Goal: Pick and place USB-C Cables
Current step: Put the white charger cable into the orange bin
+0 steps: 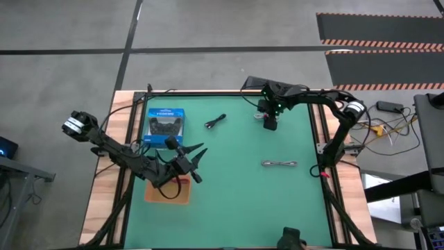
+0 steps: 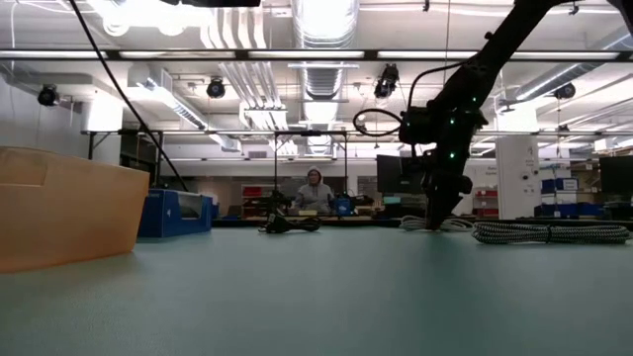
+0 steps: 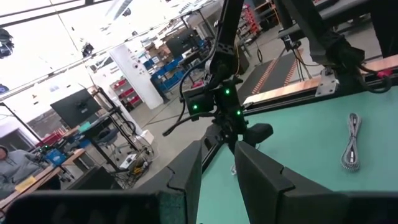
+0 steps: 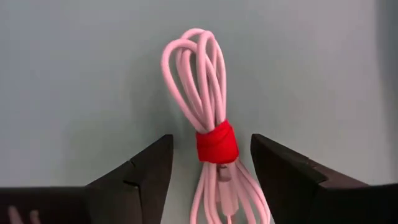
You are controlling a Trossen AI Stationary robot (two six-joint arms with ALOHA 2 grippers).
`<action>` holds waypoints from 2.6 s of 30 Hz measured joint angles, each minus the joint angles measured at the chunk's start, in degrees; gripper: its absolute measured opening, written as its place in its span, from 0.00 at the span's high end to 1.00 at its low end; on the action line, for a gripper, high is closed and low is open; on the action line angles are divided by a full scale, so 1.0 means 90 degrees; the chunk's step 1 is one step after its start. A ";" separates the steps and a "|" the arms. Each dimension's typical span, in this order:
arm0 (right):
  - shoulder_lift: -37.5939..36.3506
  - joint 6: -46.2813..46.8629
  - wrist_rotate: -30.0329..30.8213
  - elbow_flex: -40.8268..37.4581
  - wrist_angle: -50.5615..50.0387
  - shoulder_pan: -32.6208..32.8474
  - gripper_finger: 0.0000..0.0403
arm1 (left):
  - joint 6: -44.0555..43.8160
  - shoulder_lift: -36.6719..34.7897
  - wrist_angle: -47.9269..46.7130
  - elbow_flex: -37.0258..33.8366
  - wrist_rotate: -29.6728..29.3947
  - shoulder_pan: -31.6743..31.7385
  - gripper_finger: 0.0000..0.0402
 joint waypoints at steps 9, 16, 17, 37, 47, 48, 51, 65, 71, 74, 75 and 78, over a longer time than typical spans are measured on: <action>0.0078 0.0044 -0.0034 0.0000 0.0002 0.0000 0.67 | 0.0000 0.0000 0.0000 0.0000 0.0000 0.0000 0.80; 0.0129 0.0108 -0.0092 0.0000 -0.0020 0.0002 0.86 | 0.0000 0.0002 0.0000 0.0000 0.0000 0.0000 0.80; 0.0117 0.0119 -0.0087 0.0000 -0.0010 0.0002 0.88 | 0.0000 0.0001 0.0000 0.0000 0.0000 0.0000 0.80; -0.0680 0.0719 -0.0349 -0.0020 0.0019 0.0352 0.92 | -0.0010 0.0002 -0.0002 0.0000 0.0002 0.0000 0.80; -0.1729 0.1515 -0.0344 -0.0598 0.0709 0.1436 0.92 | -0.0180 0.0002 -0.0002 0.0000 0.0012 -0.0016 0.80; -0.1858 0.1620 -0.0335 -0.0704 0.0840 0.1602 0.92 | -0.0180 0.0002 -0.0002 0.0000 0.0015 -0.0025 0.80; -0.2251 0.1985 -0.0298 -0.1076 0.1426 0.2083 0.92 | -0.0182 0.0002 0.0000 0.0000 0.0022 -0.0034 0.80; -0.3189 0.3199 0.1065 -0.2492 0.4571 0.4177 0.92 | -0.0194 0.0002 0.0015 0.0001 0.0031 -0.0039 0.80; -0.3186 0.3554 0.1229 -0.3095 0.6186 0.4673 0.92 | -0.0223 0.0002 0.0017 0.0002 0.0029 -0.0039 0.80; -0.3176 0.3729 0.1227 -0.3488 0.7166 0.4870 0.92 | -0.0391 0.0002 0.0017 0.0002 0.0032 -0.0036 0.80; -0.3176 0.3760 0.1227 -0.3602 0.7452 0.4939 0.92 | -0.0399 0.0002 0.0017 0.0002 0.0032 -0.0036 0.80; -0.3176 0.3787 0.1227 -0.3912 0.8186 0.5137 0.92 | -0.0537 0.0002 0.0016 0.0002 0.0034 -0.0036 0.80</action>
